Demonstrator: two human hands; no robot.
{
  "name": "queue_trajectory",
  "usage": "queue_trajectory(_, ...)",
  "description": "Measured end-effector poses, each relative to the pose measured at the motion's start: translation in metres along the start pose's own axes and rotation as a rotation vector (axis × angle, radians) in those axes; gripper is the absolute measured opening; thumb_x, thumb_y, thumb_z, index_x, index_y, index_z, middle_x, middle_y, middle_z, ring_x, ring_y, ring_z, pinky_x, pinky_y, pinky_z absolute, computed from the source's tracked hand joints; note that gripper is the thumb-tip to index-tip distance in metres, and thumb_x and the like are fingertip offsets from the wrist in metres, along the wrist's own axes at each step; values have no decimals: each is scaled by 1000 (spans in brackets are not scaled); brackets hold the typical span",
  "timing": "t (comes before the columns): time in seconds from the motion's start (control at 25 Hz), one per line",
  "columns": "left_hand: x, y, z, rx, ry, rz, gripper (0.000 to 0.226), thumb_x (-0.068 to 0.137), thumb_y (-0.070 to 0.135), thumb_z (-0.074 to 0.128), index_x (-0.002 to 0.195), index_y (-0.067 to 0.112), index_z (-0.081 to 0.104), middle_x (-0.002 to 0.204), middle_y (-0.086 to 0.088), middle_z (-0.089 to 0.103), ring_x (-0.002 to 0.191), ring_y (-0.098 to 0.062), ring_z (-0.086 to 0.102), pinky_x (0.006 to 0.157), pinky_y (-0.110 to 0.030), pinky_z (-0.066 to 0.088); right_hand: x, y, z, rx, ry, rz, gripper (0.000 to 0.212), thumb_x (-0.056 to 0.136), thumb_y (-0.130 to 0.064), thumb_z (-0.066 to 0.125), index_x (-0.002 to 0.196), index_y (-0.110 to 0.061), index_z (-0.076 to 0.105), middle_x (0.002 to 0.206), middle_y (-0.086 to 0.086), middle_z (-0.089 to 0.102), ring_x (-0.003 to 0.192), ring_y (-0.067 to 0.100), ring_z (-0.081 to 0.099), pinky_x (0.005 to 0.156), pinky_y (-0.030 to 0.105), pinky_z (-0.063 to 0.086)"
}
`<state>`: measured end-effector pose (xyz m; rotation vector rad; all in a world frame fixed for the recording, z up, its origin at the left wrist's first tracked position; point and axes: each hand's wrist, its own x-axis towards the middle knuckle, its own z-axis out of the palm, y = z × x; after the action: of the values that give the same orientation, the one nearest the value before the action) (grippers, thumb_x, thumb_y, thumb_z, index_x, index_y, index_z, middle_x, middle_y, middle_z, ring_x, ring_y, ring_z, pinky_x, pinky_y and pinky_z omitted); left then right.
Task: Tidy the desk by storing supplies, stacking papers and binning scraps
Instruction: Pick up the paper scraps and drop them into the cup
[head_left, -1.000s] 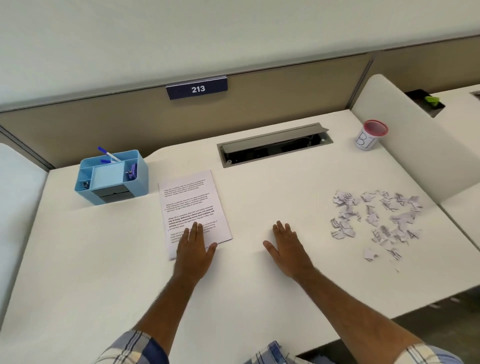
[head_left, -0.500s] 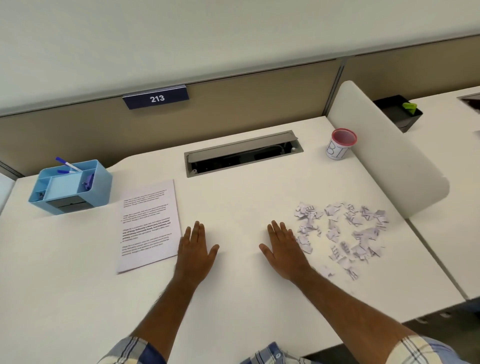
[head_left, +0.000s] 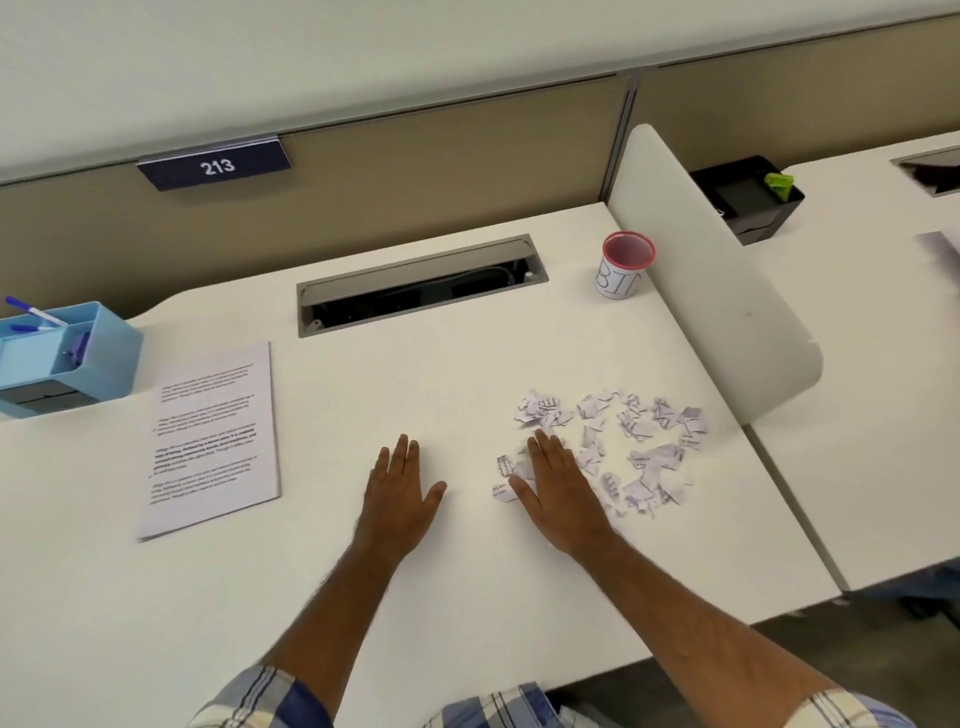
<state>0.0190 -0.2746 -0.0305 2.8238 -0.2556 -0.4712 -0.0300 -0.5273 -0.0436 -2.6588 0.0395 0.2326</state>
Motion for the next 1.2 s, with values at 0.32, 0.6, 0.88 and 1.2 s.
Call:
queue_trajectory(0.32,13,19,7,5,-47,96,87,93,62,26,163,10,14,172,-5,8,159,-27,7,127,-34,5,-12,12,-11,31,69,37,80,98,-62,24,158,-9,31,166,8,28,156,24,20,127,33,14)
queue_trajectory(0.6,26,37,1,-91,-43,191,73,99,44,57,159,13,29,167,-4,26,153,-25,24,121,-41,30,-20,26,-30,58,156,111,60,102,-38,55,151,-6,41,156,10,43,147,24,36,120,32,29)
queue_trajectory(0.88,26,66,17,-154,-195,308,92,89,41,75,161,19,24,169,1,20,153,-20,22,123,-32,24,-14,61,-46,149,136,127,54,100,-30,59,148,-10,44,150,6,47,142,21,39,115,27,32)
queue_trajectory(1.2,20,85,33,-34,-97,390,73,90,22,73,156,26,40,163,1,32,142,-24,41,114,-36,40,30,101,-79,135,-1,46,57,98,-10,59,153,-10,40,159,9,38,150,25,31,121,32,26)
